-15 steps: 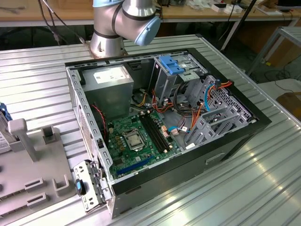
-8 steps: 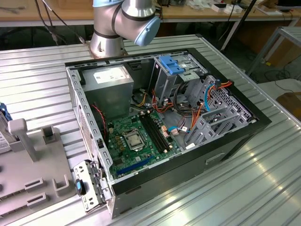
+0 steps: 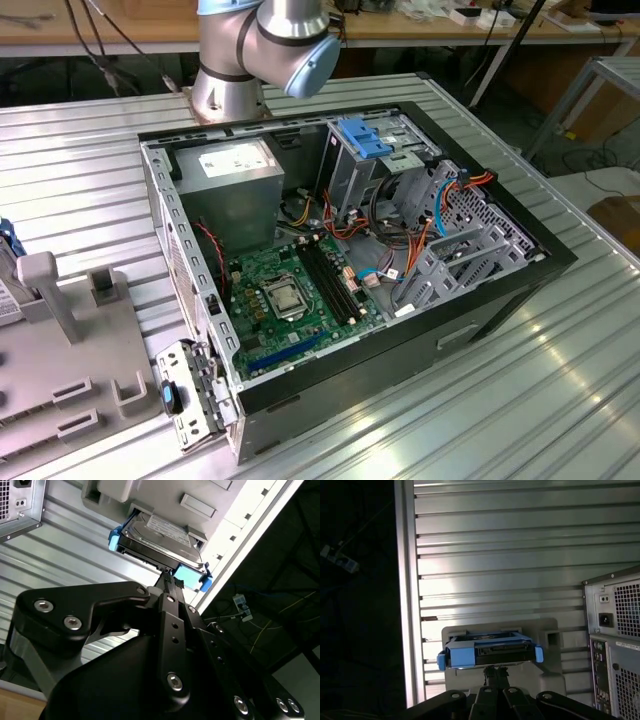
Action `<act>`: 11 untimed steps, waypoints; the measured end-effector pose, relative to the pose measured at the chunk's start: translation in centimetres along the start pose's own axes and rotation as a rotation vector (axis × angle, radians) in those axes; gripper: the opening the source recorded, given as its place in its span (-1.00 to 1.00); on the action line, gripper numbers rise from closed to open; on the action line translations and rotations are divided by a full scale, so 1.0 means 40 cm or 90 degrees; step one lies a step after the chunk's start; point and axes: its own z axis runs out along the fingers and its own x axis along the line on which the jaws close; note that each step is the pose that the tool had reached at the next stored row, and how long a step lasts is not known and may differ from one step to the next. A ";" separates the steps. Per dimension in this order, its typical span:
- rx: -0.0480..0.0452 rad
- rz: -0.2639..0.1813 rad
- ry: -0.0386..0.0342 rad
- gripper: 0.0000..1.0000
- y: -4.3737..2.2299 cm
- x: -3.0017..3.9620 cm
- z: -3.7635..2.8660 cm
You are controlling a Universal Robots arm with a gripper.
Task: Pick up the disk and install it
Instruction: 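Reach for the disk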
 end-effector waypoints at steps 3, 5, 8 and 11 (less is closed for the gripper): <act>0.0000 0.000 0.0000 -0.79 -0.001 0.017 0.000; 0.0000 0.000 0.0000 -0.79 -0.002 0.029 -0.001; 0.0000 0.000 0.0000 -0.79 -0.003 0.042 -0.001; 0.0000 0.000 0.0000 -0.79 -0.004 0.054 -0.002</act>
